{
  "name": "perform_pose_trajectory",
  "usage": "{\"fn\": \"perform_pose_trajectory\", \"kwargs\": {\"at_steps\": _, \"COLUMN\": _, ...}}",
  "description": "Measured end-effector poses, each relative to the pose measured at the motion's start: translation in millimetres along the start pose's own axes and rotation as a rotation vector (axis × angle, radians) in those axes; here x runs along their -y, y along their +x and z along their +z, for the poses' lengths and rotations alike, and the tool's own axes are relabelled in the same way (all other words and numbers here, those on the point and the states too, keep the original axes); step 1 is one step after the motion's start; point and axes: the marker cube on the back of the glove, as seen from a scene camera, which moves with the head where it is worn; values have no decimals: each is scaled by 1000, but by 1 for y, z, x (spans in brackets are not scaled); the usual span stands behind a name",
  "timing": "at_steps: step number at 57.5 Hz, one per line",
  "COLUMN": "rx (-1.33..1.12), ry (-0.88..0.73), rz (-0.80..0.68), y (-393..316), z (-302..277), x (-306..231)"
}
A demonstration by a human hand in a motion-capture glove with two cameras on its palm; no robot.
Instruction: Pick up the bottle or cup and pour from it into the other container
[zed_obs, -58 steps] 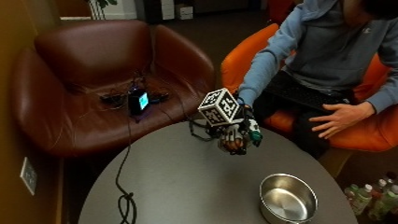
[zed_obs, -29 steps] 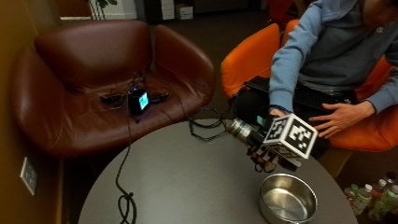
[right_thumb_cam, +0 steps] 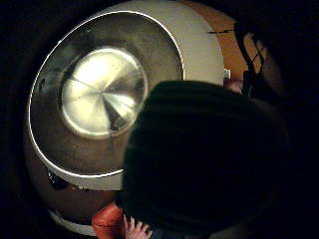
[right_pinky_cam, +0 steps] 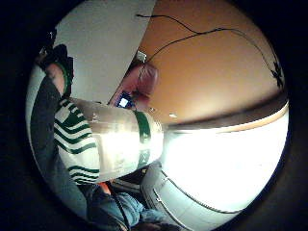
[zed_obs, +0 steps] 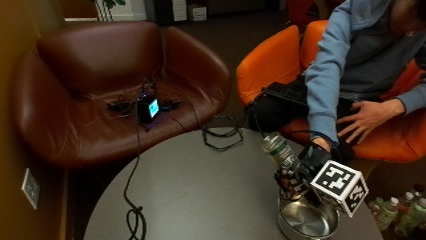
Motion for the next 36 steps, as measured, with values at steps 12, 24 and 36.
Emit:
{"fn": "perform_pose_trajectory", "kwargs": {"at_steps": 12, "rx": -35, "ry": 15, "rz": 12, "y": -2, "z": 1, "x": 4}}
{"fn": "perform_pose_trajectory", "kwargs": {"at_steps": 24, "rx": -24, "ry": 28, "rz": -1, "y": -6, "z": -1, "x": 3}}
{"fn": "perform_pose_trajectory", "kwargs": {"at_steps": 36, "rx": -19, "ry": 25, "rz": -10, "y": -11, "z": -2, "x": 0}}
